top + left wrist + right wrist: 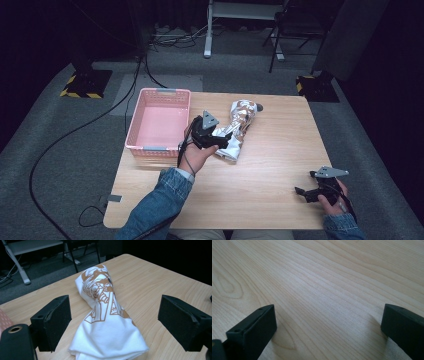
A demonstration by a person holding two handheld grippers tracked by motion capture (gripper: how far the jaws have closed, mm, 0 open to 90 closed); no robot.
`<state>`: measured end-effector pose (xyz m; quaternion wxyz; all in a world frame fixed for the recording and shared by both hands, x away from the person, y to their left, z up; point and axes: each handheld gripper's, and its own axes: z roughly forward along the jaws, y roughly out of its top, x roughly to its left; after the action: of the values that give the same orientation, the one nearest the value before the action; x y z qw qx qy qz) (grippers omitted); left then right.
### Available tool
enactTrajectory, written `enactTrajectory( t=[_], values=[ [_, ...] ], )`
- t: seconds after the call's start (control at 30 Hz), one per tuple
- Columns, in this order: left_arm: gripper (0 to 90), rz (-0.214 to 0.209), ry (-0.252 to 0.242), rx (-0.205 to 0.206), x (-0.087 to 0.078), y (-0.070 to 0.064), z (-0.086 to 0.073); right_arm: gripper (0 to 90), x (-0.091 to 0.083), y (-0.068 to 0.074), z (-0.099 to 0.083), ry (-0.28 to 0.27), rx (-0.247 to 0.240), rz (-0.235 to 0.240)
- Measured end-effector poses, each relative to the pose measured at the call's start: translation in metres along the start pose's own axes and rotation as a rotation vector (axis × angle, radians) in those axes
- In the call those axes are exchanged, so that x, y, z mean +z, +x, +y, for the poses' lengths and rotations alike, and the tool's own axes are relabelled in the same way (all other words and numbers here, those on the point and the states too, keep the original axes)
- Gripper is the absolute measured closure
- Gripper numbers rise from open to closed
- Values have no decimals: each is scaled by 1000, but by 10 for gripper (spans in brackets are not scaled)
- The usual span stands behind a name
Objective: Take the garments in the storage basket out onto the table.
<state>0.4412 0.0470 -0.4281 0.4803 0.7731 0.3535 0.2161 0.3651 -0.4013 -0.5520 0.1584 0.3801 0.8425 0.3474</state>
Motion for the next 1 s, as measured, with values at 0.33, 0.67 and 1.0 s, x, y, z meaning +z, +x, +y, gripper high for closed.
enactTrajectory(
  t=[0.33, 0.67, 1.0],
  values=[
    [107, 14, 0, 15, -14, 2, -7, 1, 0, 0, 0, 0, 1, 0],
    [103, 23, 14, 18, -25, 8, -18, 1, 0, 0, 0, 0, 0, 0],
    [61, 34, 10, -17, -35, 16, -33, 0, 0, 0, 0, 0, 1, -1]
  ],
)
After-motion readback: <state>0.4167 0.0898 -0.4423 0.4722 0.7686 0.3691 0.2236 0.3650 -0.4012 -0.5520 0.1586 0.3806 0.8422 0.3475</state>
